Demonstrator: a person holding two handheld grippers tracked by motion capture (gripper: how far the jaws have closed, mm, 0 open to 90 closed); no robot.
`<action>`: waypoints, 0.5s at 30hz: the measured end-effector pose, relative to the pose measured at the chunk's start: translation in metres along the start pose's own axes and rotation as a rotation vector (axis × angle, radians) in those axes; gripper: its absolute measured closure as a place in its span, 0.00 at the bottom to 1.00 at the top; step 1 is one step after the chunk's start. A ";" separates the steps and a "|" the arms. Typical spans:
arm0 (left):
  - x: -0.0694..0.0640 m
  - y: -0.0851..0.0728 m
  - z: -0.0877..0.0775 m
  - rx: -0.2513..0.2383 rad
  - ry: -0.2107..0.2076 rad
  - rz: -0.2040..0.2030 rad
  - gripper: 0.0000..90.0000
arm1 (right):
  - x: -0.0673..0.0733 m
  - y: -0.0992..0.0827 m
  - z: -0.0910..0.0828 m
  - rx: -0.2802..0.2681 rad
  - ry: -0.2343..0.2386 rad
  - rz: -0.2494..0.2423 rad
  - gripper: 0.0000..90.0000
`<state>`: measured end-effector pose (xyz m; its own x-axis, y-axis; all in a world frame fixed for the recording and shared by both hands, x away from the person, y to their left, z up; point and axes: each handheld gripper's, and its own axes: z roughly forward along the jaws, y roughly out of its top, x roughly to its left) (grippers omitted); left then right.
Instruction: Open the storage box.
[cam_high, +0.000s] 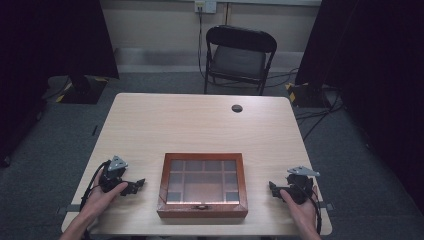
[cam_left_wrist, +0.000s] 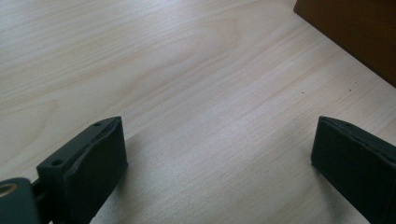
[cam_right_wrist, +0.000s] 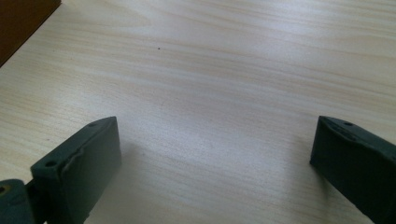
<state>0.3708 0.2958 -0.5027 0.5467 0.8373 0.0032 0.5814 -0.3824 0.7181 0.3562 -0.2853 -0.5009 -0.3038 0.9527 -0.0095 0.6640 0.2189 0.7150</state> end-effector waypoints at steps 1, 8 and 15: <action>0.000 0.000 0.000 -0.003 0.000 -0.004 0.03 | 0.000 0.000 0.000 0.000 0.000 0.000 0.01; 0.000 0.000 0.000 -0.003 -0.003 -0.005 0.03 | 0.001 0.000 -0.001 -0.001 -0.003 0.012 0.02; 0.000 0.000 0.000 -0.001 -0.003 -0.002 0.03 | 0.004 0.008 -0.010 -0.018 0.068 0.001 0.22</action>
<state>0.3710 0.2957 -0.5028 0.5473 0.8369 -0.0009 0.5819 -0.3798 0.7191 0.3531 -0.2820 -0.4881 -0.3493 0.9362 0.0382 0.6521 0.2135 0.7275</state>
